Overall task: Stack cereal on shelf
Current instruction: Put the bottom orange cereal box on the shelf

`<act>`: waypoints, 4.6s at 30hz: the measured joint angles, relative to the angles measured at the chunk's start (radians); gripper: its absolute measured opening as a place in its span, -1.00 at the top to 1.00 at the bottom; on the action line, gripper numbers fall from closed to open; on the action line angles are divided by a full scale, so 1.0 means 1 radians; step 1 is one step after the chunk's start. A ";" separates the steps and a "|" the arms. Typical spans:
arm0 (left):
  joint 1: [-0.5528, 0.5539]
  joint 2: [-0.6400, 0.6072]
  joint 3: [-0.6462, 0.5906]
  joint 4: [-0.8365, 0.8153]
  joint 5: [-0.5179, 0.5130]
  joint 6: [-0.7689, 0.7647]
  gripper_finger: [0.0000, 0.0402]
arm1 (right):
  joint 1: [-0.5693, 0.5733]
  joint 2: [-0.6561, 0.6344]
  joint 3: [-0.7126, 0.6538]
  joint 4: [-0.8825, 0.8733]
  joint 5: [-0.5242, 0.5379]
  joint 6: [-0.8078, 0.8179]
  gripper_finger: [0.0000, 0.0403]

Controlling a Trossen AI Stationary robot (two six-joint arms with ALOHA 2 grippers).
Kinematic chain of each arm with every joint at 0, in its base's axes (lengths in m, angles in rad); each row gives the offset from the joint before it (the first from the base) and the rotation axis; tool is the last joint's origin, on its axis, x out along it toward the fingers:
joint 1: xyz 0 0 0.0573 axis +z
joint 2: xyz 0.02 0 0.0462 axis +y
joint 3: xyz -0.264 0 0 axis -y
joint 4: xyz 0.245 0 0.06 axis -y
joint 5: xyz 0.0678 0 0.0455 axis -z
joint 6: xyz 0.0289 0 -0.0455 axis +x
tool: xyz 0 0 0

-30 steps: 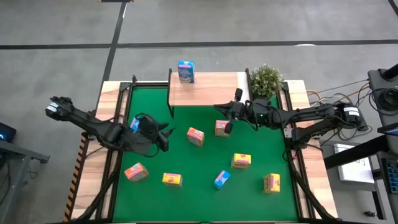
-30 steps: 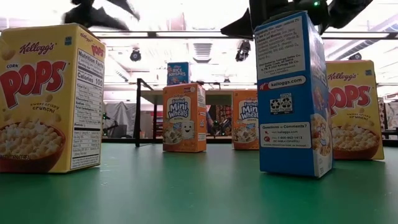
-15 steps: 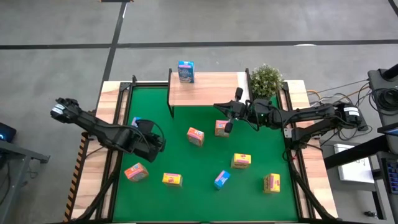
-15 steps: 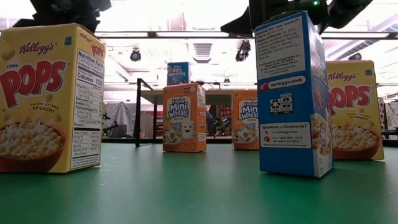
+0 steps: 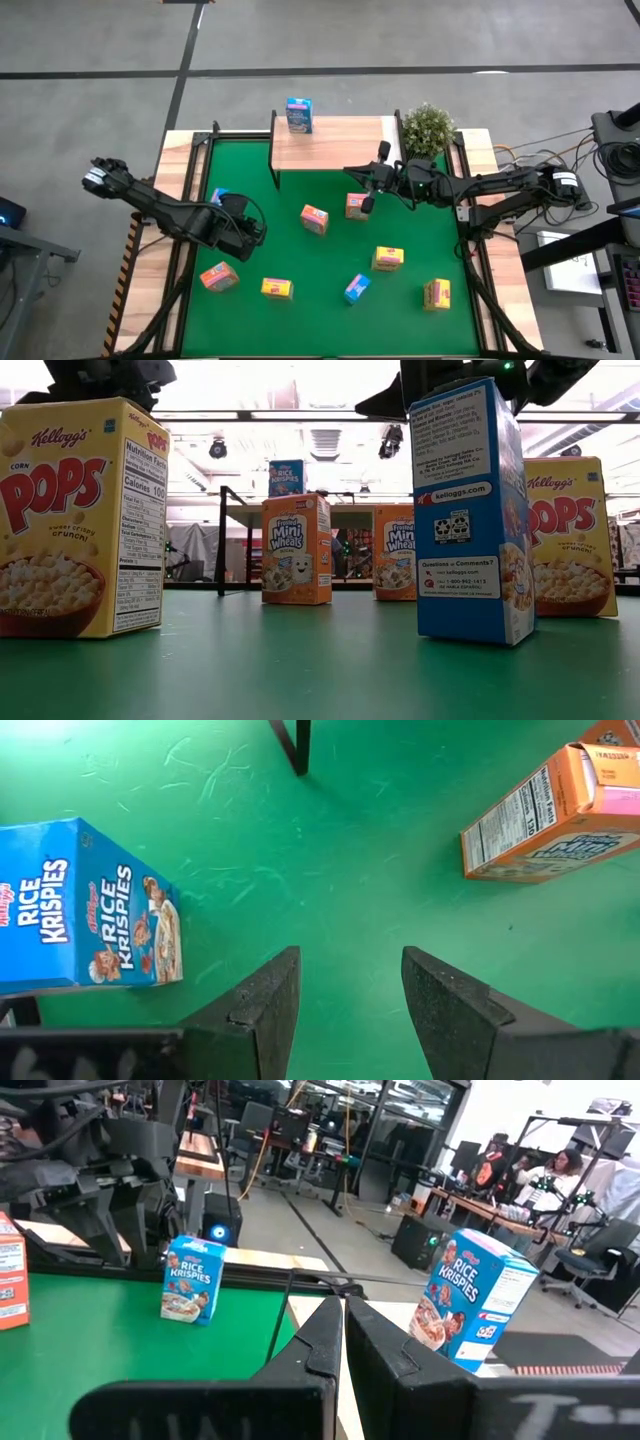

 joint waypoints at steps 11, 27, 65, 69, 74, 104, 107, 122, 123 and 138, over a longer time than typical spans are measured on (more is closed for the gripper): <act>0.000 -0.001 0.000 -0.009 0.032 -0.013 0.21 | 0.000 0.000 0.000 -0.010 0.006 0.000 0.96; -0.083 0.091 0.213 0.025 0.311 -0.133 0.21 | -0.004 0.000 0.000 -0.009 0.008 -0.023 0.96; -0.480 0.286 0.369 -0.291 0.363 -0.067 -0.34 | -0.004 0.000 0.001 -0.005 0.007 0.000 0.96; -0.479 0.274 0.356 -0.310 0.363 -0.068 -0.34 | -0.004 0.000 0.001 -0.008 0.007 0.001 0.96; -0.499 0.272 0.339 -0.308 0.362 -0.062 -0.34 | -0.004 0.000 0.001 -0.010 0.007 0.008 0.96; -0.563 0.272 0.120 -0.120 0.360 -0.151 -0.03 | -0.004 0.000 0.001 -0.015 0.005 0.015 0.96; -0.563 0.272 0.129 -0.117 0.360 -0.162 0.06 | -0.004 0.000 0.001 -0.019 0.005 0.019 0.96; -0.563 0.273 0.146 -0.104 0.359 -0.179 0.19 | -0.004 0.000 0.001 -0.041 0.004 0.043 0.96; -0.563 0.273 0.150 -0.104 0.359 -0.178 0.19 | -0.004 0.000 0.001 -0.042 0.004 0.043 0.96; -0.563 0.273 0.228 -0.114 0.307 -0.179 0.19 | -0.004 0.000 0.001 -0.054 0.004 0.045 0.96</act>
